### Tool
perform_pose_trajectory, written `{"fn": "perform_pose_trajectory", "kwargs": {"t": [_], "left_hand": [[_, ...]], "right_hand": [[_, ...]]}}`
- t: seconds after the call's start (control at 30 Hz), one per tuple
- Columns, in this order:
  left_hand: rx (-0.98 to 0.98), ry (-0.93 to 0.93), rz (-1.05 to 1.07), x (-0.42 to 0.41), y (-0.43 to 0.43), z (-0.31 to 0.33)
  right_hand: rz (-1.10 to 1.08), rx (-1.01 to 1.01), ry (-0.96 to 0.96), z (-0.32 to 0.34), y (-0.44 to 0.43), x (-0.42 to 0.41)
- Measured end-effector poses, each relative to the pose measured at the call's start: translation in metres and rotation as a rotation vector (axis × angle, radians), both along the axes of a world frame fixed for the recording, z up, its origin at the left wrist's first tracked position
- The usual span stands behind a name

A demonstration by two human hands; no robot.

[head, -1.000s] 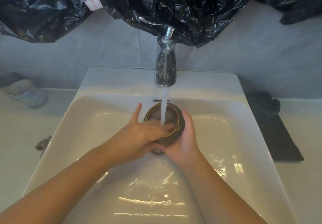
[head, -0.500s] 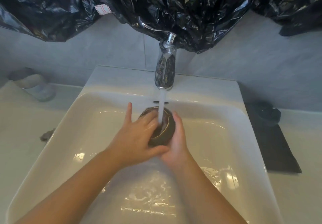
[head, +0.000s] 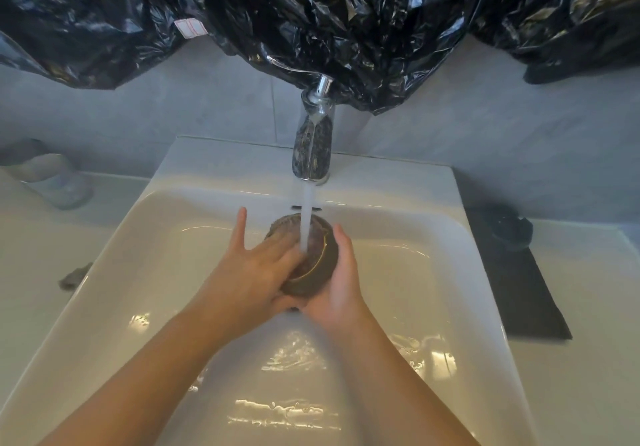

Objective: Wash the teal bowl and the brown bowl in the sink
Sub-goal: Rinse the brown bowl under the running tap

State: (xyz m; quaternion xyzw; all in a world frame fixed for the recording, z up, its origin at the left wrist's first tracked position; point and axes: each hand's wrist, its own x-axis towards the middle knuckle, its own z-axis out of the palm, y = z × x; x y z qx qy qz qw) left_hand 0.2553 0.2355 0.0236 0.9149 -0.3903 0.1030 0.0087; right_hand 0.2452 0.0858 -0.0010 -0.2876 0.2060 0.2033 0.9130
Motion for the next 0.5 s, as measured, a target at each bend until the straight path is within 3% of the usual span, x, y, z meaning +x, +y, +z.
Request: {"fn": "perform_pose_trajectory", "kwargs": {"t": [0.17, 0.3, 0.4, 0.5], "left_hand": [[-0.085, 0.295, -0.050, -0.001, -0.003, -0.004], [-0.345, 0.194, -0.199, -0.001, 0.006, -0.009], [-0.403, 0.129, -0.201, 0.004, 0.011, -0.011], [-0.505, 0.359, -0.057, -0.002, 0.004, -0.003]], "right_hand": [[0.038, -0.034, 0.006, -0.005, 0.005, -0.002], [-0.002, 0.020, 0.017, -0.002, 0.006, -0.003], [-0.062, 0.038, 0.046, 0.003, 0.008, -0.002], [-0.149, -0.003, 0.052, 0.008, 0.013, 0.001]]}}
